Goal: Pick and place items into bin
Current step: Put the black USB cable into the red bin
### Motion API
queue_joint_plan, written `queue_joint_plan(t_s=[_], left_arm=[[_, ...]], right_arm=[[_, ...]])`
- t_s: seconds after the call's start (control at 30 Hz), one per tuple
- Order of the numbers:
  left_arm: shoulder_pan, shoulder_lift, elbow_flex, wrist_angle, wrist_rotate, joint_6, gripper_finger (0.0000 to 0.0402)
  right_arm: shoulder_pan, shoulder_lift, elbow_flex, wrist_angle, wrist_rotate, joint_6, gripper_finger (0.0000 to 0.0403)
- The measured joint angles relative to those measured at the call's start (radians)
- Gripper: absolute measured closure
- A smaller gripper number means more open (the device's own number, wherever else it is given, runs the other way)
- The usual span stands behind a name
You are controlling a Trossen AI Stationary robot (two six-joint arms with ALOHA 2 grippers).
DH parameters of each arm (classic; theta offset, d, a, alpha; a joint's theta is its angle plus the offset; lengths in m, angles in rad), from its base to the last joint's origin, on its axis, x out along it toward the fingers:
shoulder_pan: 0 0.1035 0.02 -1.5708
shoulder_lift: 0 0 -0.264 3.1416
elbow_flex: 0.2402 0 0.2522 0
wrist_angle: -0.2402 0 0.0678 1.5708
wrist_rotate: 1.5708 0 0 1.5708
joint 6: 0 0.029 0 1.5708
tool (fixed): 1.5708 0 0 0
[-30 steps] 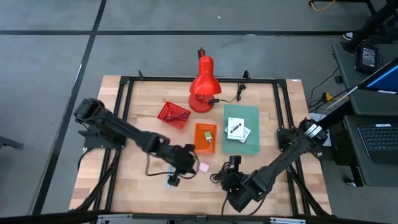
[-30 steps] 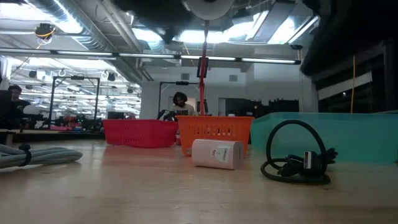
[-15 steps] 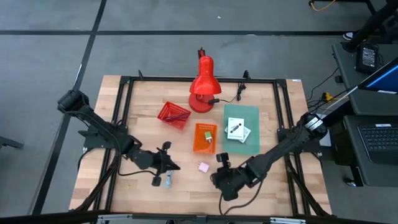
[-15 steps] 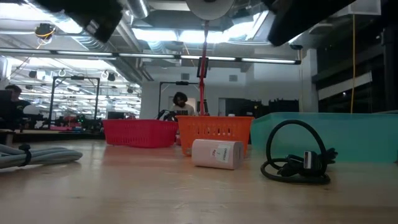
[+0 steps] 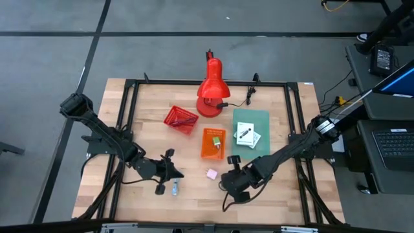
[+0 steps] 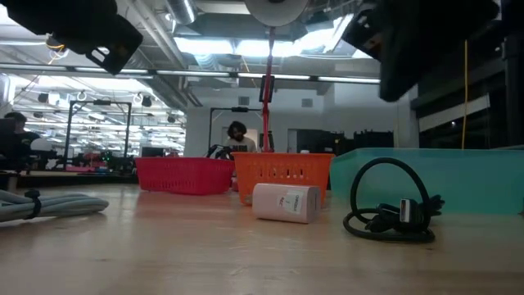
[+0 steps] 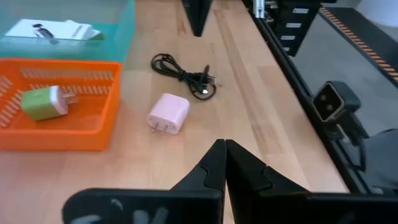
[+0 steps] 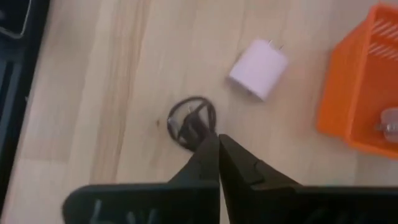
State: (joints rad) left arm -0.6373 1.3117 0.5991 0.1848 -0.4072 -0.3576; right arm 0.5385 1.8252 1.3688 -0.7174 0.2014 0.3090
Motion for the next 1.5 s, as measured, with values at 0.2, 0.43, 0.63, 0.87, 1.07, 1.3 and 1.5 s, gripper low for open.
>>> queue_joint_plan(t_s=[0.2, 0.43, 0.63, 0.87, 1.07, 1.3, 1.5], left_arm=[[0.000, 0.000, 0.000, -0.001, -0.019, 0.002, 0.0400], [0.000, 0.000, 0.000, -0.001, -0.019, 0.001, 0.0400], [0.000, 0.000, 0.000, -0.001, -0.020, 0.001, 0.0400], [0.000, 0.001, 0.000, -0.001, -0.021, 0.002, 0.0400], [0.000, 0.002, 0.000, -0.001, -0.027, 0.004, 0.0400], [0.000, 0.002, 0.000, -0.002, -0.053, 0.004, 0.0400], [0.000, 0.002, 0.000, -0.002, -0.053, 0.004, 0.0400]], right_arm=[[0.002, 0.000, 0.000, -0.030, -0.023, 0.003, 0.0390], [0.002, 0.036, 0.000, -0.030, -0.012, 0.004, 0.0324], [0.002, 0.071, 0.000, -0.081, -0.011, 0.005, 0.0261], [0.002, 0.117, 0.000, -0.133, 0.026, 0.066, 0.0215], [0.003, 0.166, 0.000, -0.153, 0.025, 0.075, 0.0209], [0.003, 0.186, 0.000, -0.146, 0.024, 0.056, 0.0224], [0.003, 0.186, 0.000, -0.145, 0.013, 0.054, 0.0252]])
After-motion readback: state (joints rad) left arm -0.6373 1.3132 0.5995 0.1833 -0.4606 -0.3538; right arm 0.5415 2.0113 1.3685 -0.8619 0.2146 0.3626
